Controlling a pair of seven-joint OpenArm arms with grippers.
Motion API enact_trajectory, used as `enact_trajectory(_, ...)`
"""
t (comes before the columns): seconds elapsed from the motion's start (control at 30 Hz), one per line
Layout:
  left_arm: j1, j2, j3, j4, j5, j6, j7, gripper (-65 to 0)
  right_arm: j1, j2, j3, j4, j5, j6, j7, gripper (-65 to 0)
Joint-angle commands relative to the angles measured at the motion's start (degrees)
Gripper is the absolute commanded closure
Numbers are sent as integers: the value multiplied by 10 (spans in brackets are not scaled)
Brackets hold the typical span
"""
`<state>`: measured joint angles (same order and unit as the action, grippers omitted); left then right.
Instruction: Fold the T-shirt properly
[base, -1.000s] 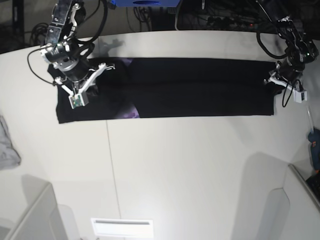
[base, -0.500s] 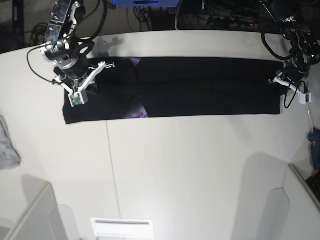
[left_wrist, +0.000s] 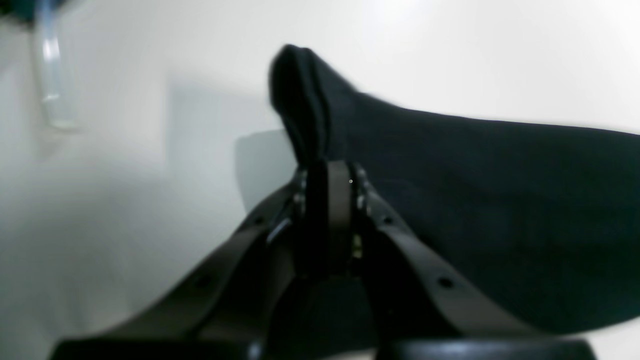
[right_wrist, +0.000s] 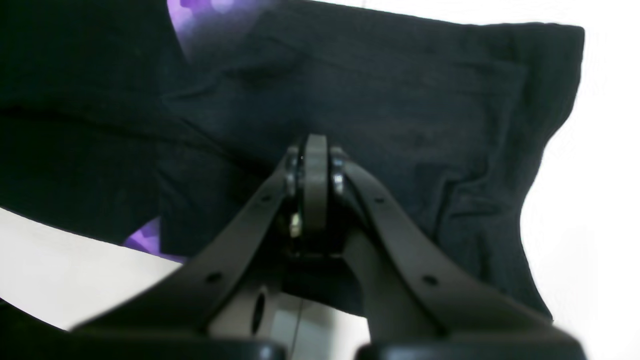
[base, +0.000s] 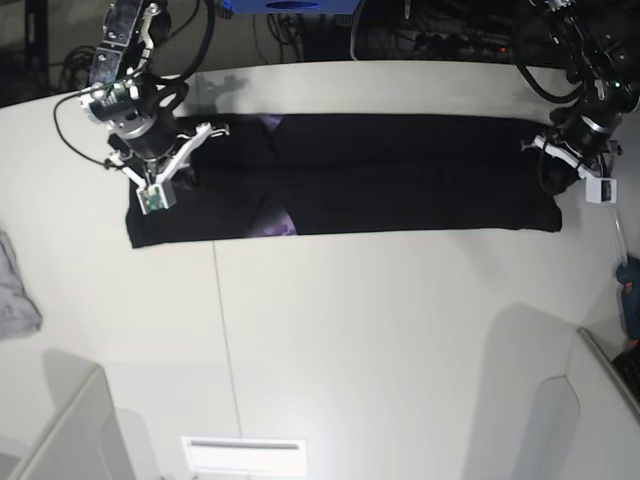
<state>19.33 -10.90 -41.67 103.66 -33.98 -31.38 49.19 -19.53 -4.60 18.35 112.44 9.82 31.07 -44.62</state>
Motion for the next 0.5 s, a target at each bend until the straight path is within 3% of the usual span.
enact_trajectory(0.0,3,-6,-4,23,-9,0,-12,0,4,2,-1,12,5,2,11,0)
enact_trajectory(0.1,15,-3,31,47,-9,1,-12,0,6,2,-1,12,5,2,11,0)
enact_trajectory(0.27,18,-1,92,52,-14,49,-12,0,6,2,2,12,5,2,11,0)
enact_trajectory(0.47,12,16,154,53,-14,53,-12,0,5,2,2,12,5,2,11,0)
